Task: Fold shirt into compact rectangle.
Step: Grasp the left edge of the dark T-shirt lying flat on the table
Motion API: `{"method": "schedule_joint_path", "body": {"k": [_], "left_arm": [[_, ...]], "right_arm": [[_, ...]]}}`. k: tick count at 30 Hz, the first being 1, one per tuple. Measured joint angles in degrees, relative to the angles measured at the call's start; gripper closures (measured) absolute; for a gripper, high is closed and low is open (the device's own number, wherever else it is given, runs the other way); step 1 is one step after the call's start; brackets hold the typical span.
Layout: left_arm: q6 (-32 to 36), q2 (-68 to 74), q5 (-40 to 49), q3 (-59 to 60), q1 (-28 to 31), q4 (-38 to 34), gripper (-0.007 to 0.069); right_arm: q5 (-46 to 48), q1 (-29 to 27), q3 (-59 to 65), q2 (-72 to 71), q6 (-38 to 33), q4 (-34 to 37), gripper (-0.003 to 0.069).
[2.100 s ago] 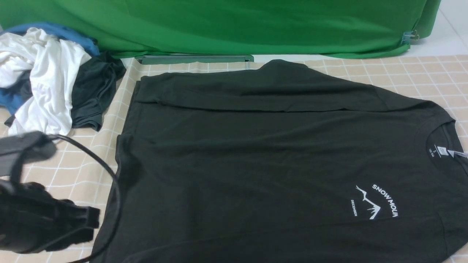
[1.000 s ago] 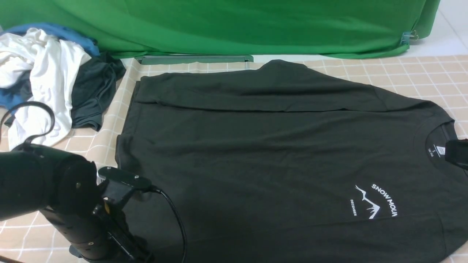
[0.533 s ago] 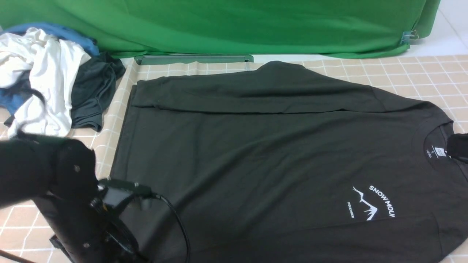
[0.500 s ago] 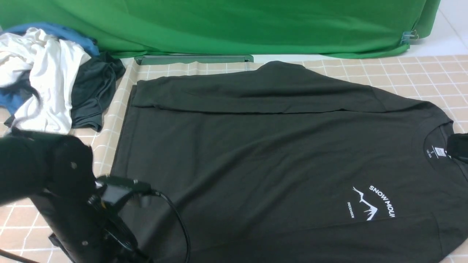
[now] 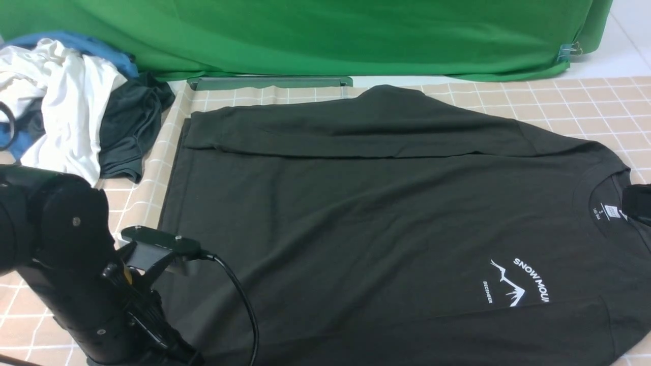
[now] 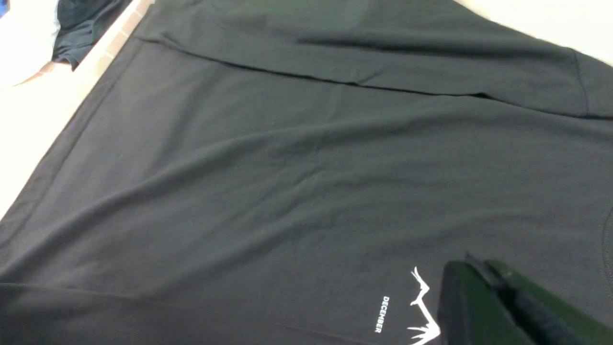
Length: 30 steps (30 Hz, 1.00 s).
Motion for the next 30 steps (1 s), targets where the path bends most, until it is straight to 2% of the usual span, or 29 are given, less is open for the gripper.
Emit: {"method": "schedule_joint_path", "body": {"k": [5,7,12,19,24,27,28,30], "left_arm": [[0.19,2.32,-0.45,1.17,0.0,-0.2,0.0256],[0.76,3.31,-1.6,2.23,0.0,0.23,0.0212],[1.15,4.25,-6.52,2.94,0.0,3.36,0.017],[1.15,4.25,-7.46,2.94,0.0,6.66,0.017],[1.0,4.25,-6.11,3.05,0.0,2.93,0.0186],[2.1,4.25,-6.15,4.3,0.0,1.27,0.0263],[2.1,4.25,-6.15,4.37,0.0,1.21,0.0263],[4.15,4.25,-5.3,4.62,0.0,1.21,0.0351]], "right_arm": [[0.0,0.0,0.0,0.0,0.0,0.0,0.0614],[0.0,0.0,0.0,0.0,0.0,0.02,0.0614],[0.0,0.0,0.0,0.0,0.0,0.06,0.0614],[0.0,0.0,0.0,0.0,0.0,0.08,0.0614],[0.0,0.0,0.0,0.0,0.0,0.08,0.0614],[0.0,0.0,0.0,0.0,0.0,0.13,0.0614],[0.0,0.0,0.0,0.0,0.0,0.13,0.0614],[0.0,0.0,0.0,0.0,0.0,0.13,0.0614]]}}
